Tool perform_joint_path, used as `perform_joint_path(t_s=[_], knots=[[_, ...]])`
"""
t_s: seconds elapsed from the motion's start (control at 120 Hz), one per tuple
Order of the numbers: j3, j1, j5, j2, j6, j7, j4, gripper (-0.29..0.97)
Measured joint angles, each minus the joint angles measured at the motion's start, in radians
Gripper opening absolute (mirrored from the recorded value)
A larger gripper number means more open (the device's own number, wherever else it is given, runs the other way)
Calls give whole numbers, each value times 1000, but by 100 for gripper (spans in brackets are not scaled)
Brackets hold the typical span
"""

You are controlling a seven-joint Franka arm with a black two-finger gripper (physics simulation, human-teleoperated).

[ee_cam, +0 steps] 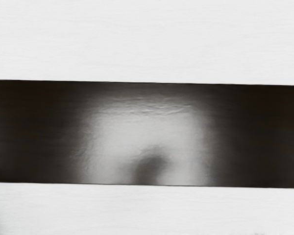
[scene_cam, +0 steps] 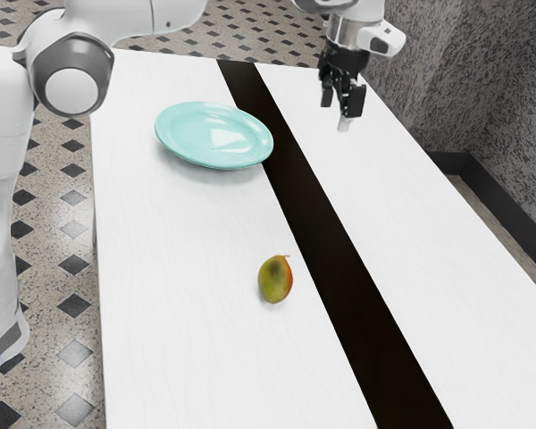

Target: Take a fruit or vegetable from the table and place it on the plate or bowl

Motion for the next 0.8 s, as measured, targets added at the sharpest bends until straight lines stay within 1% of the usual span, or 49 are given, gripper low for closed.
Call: perform_joint_path(t_s=[0.1,0.167,0.2,0.3,0.375,0.475,0.6,0.658,0.8], knots=[[-3,-11,-31,0,-4,-1,-17,68],[-5,-29,-45,-14,-4,-2,-74,68],[-5,-36,-49,-40,0,-2,-127,68],[0,-42,-73,-187,55,-9,-387,68],[0,-40,-83,-239,86,-34,-485,68],[0,-45,-89,-260,113,-79,-531,68],[1,-73,-94,-256,140,-166,-540,68],[-1,-86,-103,-237,162,-220,-539,68],[-3,-121,-117,-151,195,-366,-513,68]])
